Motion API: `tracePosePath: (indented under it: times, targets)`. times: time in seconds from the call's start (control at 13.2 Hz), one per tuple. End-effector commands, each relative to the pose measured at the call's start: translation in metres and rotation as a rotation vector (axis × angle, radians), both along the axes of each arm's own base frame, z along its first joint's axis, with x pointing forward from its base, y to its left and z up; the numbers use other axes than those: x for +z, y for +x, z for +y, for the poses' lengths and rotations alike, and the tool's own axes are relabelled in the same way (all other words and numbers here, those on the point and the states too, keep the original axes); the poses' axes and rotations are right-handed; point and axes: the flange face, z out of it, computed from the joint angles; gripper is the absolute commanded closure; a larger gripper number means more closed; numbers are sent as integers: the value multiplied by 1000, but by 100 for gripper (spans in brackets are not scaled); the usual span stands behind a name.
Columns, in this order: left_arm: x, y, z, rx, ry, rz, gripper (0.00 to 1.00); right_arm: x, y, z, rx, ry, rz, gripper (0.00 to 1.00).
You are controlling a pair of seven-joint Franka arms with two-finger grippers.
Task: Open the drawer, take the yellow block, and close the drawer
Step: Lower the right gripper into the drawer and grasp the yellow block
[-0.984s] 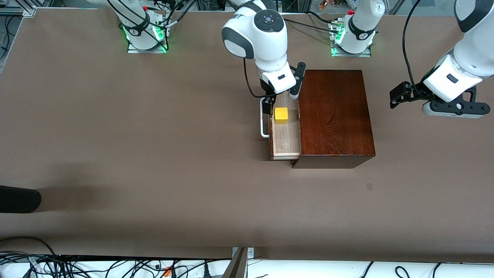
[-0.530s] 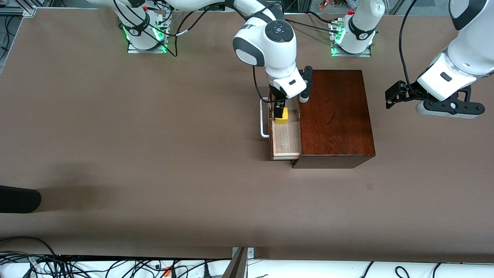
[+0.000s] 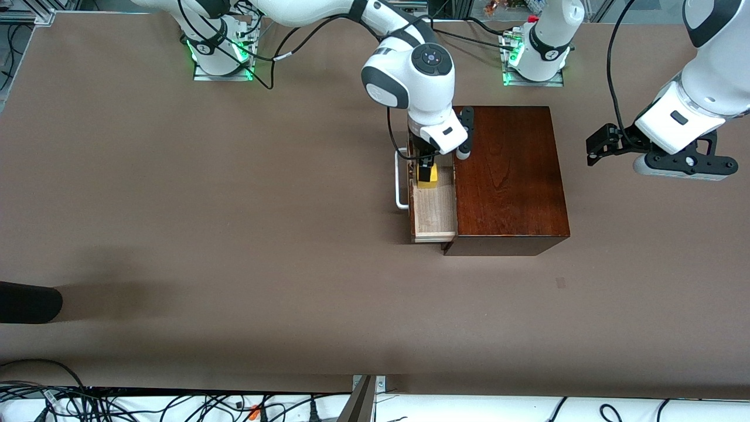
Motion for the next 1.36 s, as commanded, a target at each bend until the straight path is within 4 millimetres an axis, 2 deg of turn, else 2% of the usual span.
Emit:
tracePosePath:
  times: [0.0, 0.15, 0.3, 0.45, 0.61, 0.76, 0.98, 1.06, 1.14, 1.29]
  targets:
    - [4, 5, 2, -6, 20, -3, 0, -1, 3, 5, 29, -3, -28, 0]
    - [4, 5, 2, -6, 20, -3, 0, -3, 4, 6, 30, 0, -31, 0]
    - [4, 5, 2, -6, 20, -2, 0, -13, 8, 3, 25, -5, -35, 0]
    - [4, 5, 2, -4, 20, -2, 0, -12, 9, 4, 26, 3, -39, 6]
    - [4, 5, 2, -6, 22, -2, 0, -12, 8, 5, 27, 3, -39, 34]
    - [4, 5, 4, -1, 20, 0, 0, -12, 8, 5, 27, 3, -39, 48]
    - [2, 5, 4, 0, 21, 3, 0, -8, 8, 2, 22, -13, -32, 87]
    - [1, 6, 7, 5, 21, 7, 0, -9, 7, -1, 19, -39, -15, 92]
    - [0, 6, 7, 5, 21, 9, 0, 7, 6, -1, 16, -38, -14, 94]
    - [1, 7, 5, 0, 18, 0, 0, 56, 7, -4, -28, -36, -4, 95]
